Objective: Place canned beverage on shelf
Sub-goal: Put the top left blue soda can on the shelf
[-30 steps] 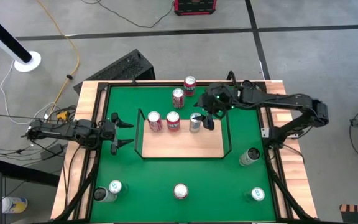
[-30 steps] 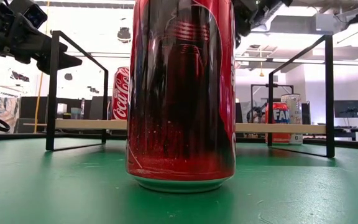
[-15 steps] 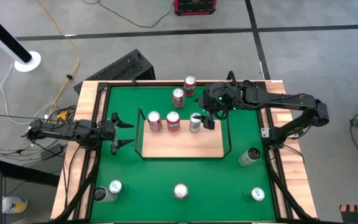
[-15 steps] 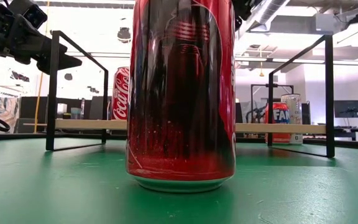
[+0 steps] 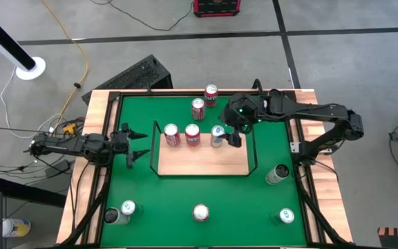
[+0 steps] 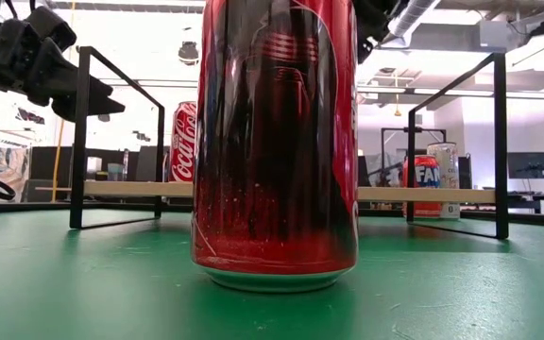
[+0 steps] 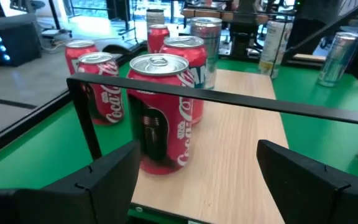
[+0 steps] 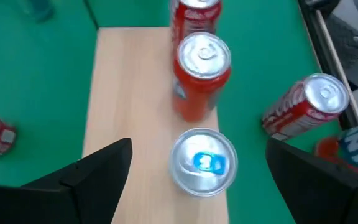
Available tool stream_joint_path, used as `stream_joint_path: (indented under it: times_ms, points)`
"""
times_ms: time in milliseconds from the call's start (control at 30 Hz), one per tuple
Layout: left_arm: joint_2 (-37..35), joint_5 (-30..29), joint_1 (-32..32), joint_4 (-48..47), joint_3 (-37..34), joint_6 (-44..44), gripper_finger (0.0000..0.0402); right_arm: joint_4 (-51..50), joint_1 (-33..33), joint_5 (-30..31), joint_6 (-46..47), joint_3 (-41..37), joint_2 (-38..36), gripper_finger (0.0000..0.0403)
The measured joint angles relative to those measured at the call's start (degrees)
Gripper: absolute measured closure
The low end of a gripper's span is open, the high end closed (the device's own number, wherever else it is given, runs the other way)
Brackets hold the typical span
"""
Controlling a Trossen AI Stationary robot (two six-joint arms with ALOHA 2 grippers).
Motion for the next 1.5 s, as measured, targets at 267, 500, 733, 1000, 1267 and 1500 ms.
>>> stream_joint_path:
  times_ms: [267,500,733,1000,1267,1500]
  points:
    - [0.01,0.45,0.01,1.80,0.00,7.49,0.0095,-9.38,-1.18,-0.19,-1.28,10.37,8.29,0.0008]
    - [0.00,0.52,0.01,6.81,0.00,17.69,0.0095,-24.93,-0.94,-0.17,-8.53,23.06,19.40,0.0008]
    - [0.00,1.72,0.01,9.47,0.00,22.37,0.0095,-33.42,0.27,2.61,-12.02,30.12,25.04,0.0008]
    - [0.01,3.99,0.01,8.93,0.00,22.35,0.0095,-33.69,0.94,7.37,-11.31,30.25,24.92,0.0008]
    - [0.01,4.07,0.01,8.86,0.00,21.85,0.0095,-33.73,0.26,5.06,-10.06,30.25,24.92,0.0008]
    - [0.01,4.07,0.01,8.85,0.00,21.68,0.0095,-33.06,0.71,4.76,-8.83,28.85,24.85,0.0008]
